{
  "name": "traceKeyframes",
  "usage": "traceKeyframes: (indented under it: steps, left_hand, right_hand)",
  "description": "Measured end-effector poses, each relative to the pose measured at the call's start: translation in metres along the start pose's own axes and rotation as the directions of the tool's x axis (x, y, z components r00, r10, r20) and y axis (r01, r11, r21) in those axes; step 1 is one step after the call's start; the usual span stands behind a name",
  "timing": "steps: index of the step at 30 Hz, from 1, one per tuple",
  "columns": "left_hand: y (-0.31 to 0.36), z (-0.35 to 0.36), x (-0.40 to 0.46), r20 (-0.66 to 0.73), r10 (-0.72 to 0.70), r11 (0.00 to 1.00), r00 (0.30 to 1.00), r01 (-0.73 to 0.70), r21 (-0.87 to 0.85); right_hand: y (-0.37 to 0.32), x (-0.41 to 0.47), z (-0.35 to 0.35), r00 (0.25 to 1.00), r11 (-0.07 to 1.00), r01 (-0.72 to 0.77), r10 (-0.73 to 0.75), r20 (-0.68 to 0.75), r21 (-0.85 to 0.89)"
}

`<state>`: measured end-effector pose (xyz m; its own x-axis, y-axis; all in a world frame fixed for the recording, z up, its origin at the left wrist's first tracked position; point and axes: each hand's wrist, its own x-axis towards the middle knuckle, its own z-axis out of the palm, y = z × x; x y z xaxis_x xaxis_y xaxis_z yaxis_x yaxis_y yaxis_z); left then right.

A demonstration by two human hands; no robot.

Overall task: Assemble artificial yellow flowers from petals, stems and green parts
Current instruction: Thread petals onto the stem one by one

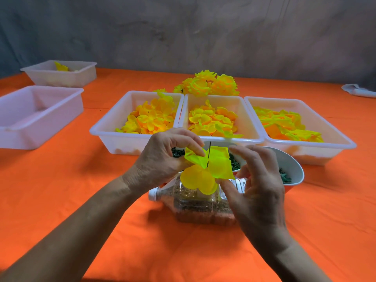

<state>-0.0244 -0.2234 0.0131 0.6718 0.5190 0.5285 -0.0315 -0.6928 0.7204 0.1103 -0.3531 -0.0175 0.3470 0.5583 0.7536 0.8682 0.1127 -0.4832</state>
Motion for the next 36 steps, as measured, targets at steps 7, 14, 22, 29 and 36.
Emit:
traceKeyframes:
  steps: [7,14,22,29,36]
  left_hand:
    - [-0.005,0.002,-0.001,0.038,0.232,0.929,0.972,-0.233,0.287]
    - [-0.011,0.002,-0.002,0.063,0.311,0.864,0.948,-0.310,0.397]
    - [-0.018,0.001,-0.001,0.081,0.333,0.864,0.939,-0.338,0.373]
    - [-0.022,0.002,-0.003,0.083,0.347,0.863,0.934,-0.353,0.362]
    - [-0.026,0.005,-0.005,0.111,0.382,0.807,0.917,-0.390,0.443]
  right_hand:
    - [0.003,0.011,0.004,0.970,0.965,0.241,-0.235,0.066,-0.107]
    - [0.004,0.015,0.004,0.938,0.923,0.345,-0.334,0.090,-0.170]
    - [0.019,0.015,0.004,0.943,0.947,0.314,-0.303,0.136,-0.070]
    - [0.023,0.015,0.006,0.928,0.932,0.355,-0.342,0.148,-0.071]
    - [0.026,0.015,0.009,0.900,0.899,0.421,-0.399,0.174,-0.119]
